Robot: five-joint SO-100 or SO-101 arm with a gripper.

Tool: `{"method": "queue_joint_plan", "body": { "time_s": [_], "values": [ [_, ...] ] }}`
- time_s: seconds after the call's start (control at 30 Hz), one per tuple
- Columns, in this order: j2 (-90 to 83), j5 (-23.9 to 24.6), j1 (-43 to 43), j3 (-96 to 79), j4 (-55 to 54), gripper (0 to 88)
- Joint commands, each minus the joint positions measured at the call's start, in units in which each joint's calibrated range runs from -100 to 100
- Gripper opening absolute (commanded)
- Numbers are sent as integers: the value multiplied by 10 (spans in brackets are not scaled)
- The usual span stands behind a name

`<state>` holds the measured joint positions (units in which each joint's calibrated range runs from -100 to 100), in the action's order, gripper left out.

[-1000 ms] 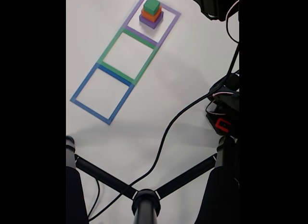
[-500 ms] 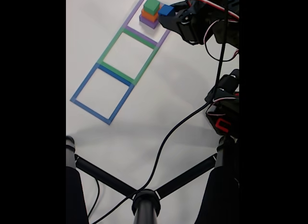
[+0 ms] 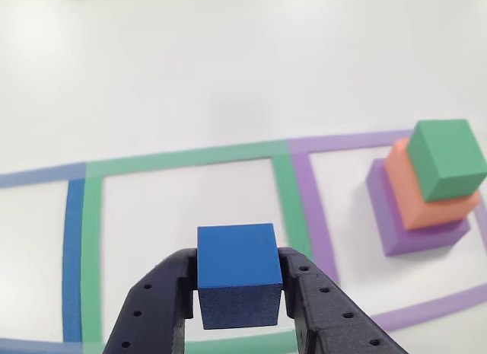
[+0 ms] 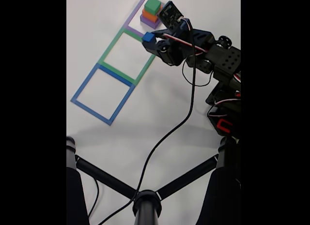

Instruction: Tower of hanoi

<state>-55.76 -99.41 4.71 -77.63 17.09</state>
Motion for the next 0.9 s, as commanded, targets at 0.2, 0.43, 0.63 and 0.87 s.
{"method": "queue_joint_plan", "body": {
  "time_s": [0.2, 0.43, 0.63, 0.87],
  "values": [
    [238, -6, -25, -81, -422, 28],
    [402, -6, -34, -83, -590, 31],
    [527, -6, -42, -64, -702, 32],
    [653, -6, -49, 3, -778, 33]
  ]
}}
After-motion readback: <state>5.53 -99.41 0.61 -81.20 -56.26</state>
